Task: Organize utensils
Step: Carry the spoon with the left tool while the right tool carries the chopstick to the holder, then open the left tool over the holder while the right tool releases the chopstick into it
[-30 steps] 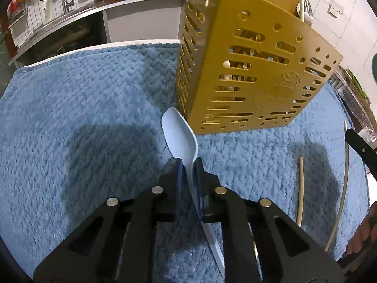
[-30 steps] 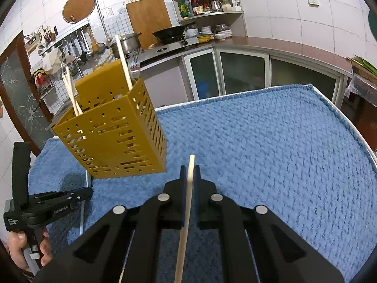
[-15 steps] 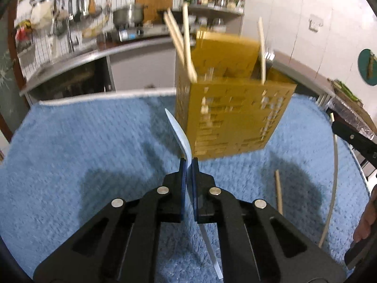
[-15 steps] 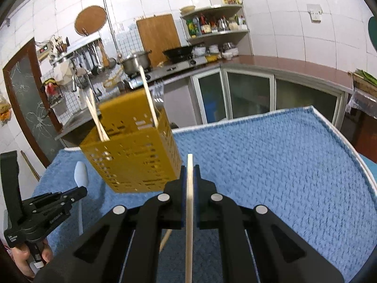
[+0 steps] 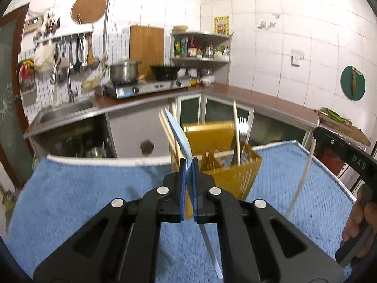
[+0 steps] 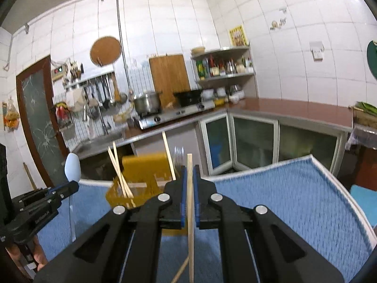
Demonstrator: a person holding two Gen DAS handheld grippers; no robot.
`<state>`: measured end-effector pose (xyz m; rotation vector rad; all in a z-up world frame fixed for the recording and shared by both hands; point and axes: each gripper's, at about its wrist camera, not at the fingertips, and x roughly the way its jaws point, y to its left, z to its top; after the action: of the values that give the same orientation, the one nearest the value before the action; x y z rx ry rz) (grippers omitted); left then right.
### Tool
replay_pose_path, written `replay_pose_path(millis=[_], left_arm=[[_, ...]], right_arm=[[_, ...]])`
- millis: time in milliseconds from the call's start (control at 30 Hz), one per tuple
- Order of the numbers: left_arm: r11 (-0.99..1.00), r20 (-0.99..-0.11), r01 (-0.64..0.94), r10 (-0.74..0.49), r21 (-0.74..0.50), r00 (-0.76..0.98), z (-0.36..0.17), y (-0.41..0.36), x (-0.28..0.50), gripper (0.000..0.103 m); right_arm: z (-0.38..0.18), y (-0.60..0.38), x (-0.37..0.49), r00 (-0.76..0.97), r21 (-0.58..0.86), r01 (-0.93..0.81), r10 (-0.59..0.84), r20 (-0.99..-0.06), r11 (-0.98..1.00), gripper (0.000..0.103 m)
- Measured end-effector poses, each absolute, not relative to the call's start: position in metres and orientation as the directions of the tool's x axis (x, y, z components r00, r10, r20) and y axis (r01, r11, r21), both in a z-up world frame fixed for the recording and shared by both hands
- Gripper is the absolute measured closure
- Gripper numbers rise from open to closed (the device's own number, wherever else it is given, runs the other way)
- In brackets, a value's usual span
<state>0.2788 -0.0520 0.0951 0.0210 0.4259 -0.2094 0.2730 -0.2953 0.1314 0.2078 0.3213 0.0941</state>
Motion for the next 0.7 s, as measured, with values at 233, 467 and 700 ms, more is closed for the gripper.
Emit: replay_pose_path(millis=[233,467,700], left_arm=[[0.984,-0.301,0.174,-0.154,0.038,0.941,0.132,-0.052,0.298,0.100],[0.986,-0.199,0.146,-0.128,0.077,0.972,0.154,-0.061,0.330,0.100],[0.987,-0.149,0.121,-0.104,0.105,0.983,0.141,-0.077,0.366,0.100]], right_arm=[[0.186,-0.296,0.284,0.967,0.202,-0.088,0.132,-0.218,0.976,0.098],[0.231,-0.287,0.302,0.977,0.159,-0.111,0.137,-0.164,0.981,0.098],[0.241,-0.282,0.322,0.978,0.157,-0.125,0.148,-0.146,0.980,0.098]])
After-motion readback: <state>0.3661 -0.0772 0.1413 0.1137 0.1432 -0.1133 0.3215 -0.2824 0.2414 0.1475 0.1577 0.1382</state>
